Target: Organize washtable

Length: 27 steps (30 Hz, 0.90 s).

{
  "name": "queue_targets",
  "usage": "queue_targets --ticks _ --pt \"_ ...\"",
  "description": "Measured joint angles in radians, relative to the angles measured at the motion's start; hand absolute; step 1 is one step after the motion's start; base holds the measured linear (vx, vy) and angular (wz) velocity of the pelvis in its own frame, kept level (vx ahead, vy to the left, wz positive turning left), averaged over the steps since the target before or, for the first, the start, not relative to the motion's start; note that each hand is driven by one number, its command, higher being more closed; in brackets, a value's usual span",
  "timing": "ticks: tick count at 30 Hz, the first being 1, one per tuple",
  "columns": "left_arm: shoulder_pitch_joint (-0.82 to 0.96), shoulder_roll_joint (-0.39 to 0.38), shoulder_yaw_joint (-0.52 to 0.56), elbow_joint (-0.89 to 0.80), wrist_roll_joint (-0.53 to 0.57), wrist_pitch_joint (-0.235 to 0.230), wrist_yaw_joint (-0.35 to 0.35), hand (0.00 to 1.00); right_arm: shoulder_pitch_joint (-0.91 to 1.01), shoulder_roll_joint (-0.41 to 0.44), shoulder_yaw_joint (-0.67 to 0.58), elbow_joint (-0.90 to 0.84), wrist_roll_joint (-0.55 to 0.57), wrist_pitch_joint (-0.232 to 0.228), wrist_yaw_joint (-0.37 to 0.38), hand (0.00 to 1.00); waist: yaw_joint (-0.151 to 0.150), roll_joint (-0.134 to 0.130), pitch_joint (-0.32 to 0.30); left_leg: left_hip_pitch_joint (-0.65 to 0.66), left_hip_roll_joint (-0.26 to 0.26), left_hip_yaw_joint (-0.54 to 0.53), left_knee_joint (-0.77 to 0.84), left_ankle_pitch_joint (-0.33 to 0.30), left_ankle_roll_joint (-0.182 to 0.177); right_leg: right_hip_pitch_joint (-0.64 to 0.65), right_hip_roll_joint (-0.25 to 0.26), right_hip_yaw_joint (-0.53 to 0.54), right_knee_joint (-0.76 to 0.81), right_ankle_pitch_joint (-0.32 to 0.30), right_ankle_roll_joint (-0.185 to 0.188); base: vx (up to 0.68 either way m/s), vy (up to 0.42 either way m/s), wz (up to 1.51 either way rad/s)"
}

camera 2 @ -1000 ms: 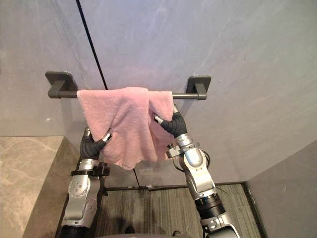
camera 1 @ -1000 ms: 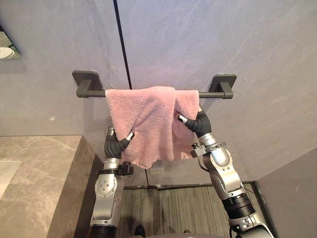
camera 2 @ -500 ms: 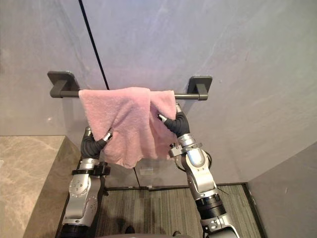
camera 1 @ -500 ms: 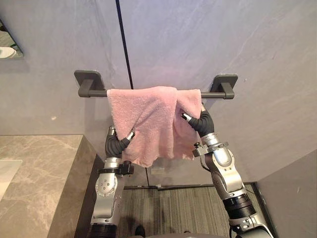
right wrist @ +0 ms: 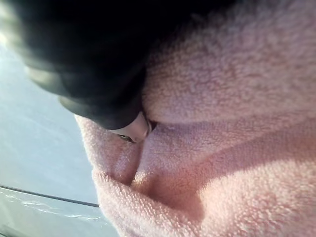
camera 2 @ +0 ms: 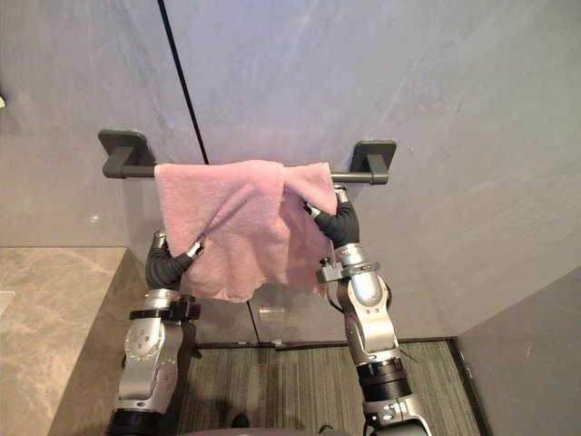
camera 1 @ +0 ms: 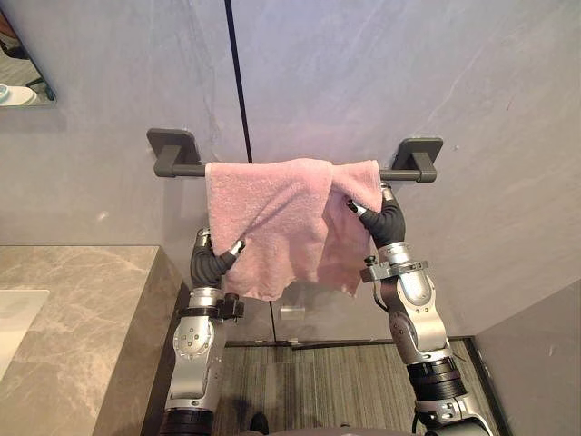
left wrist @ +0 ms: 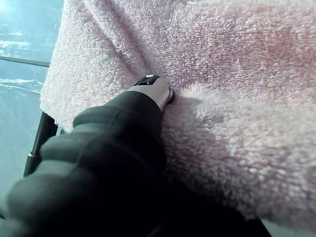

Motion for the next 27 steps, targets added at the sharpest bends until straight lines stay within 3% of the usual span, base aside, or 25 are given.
queue_targets --ticks 17,27 --pt "-0.016 -0.027 0.111 -0.018 -0.022 0.001 -0.019 1.00 0.019 0.041 -0.027 0.002 -0.002 -0.011 0.000 1.00 0.001 -0.005 0.026 0.003 -0.003 -0.014 0.000 -0.001 0.000 0.015 -0.002 -0.016 -0.004 -0.002 0.002 0.00 0.000 0.02" --pt "-0.013 -0.039 0.114 -0.017 -0.030 0.009 -0.022 1.00 0.026 0.049 -0.085 0.022 0.019 -0.017 0.000 1.00 -0.007 0.005 0.038 0.004 -0.009 -0.016 0.005 -0.001 0.001 0.018 -0.008 -0.021 -0.006 -0.003 0.005 0.00 0.000 0.01"
